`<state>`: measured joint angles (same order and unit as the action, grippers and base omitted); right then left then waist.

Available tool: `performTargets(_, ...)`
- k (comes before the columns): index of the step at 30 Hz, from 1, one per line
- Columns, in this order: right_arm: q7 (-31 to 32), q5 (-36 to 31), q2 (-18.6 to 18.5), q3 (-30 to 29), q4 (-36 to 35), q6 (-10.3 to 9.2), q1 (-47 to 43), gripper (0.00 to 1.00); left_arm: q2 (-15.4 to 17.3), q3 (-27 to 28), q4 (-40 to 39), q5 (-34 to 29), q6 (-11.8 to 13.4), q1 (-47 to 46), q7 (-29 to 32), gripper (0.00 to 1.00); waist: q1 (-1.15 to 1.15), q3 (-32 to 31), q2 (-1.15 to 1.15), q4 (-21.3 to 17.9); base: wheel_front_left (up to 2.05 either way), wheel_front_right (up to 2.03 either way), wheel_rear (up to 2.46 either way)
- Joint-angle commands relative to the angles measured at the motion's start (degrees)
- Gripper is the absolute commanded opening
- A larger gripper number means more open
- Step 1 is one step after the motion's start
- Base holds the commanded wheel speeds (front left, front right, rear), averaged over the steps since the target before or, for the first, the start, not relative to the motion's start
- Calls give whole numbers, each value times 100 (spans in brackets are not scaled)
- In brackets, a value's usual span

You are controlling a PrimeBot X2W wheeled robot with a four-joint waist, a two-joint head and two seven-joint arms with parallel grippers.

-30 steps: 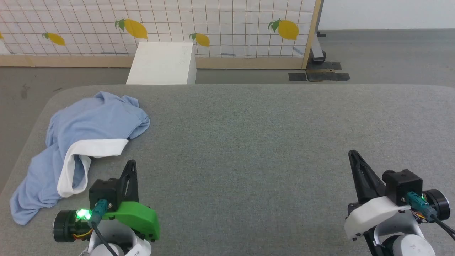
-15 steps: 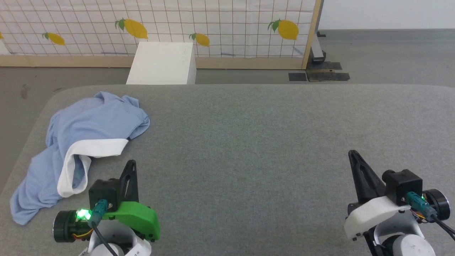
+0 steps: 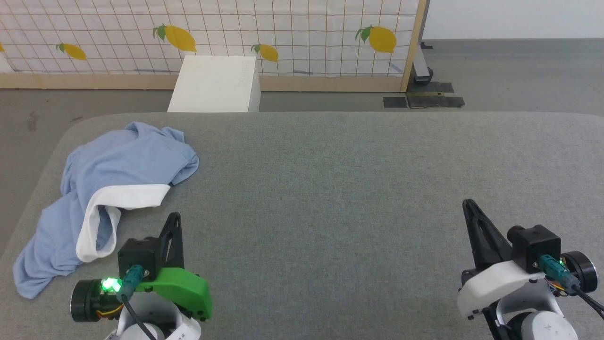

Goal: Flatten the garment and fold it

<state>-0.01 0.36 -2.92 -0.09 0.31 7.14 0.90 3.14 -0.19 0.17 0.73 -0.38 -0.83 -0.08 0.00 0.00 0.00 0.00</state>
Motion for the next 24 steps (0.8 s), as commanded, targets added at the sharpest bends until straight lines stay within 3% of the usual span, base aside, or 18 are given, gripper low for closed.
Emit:
performTargets(1,1,-36,4,9,-31,35,-90,0,-26,19,-17,-73,38,83,8,0,0,0,0,0,0,0,0)
performTargets(8,1,-36,4,9,-31,35,-90,0,-26,19,-17,-73,38,83,8,0,0,0,0,0,0,0,0)
performTargets(9,-1,4,0,-1,2,-3,0,100,1,-4,0,4,-1,-1,-1,100,0,0,0,0,0,0,0)
performTargets(10,-2,8,0,-3,4,-4,-1,0,2,-8,1,11,-1,-1,-2,0,0,0,0,0,0,0,0)
performTargets(11,-1,6,0,-2,4,-5,0,100,2,-12,2,17,-1,-2,-1,100,0,0,0,0,0,0,0)
performTargets(24,-135,175,0,-54,142,-3,-14,100,0,-98,158,94,23,-35,-135,100,0,8,0,-2,0,0,0)
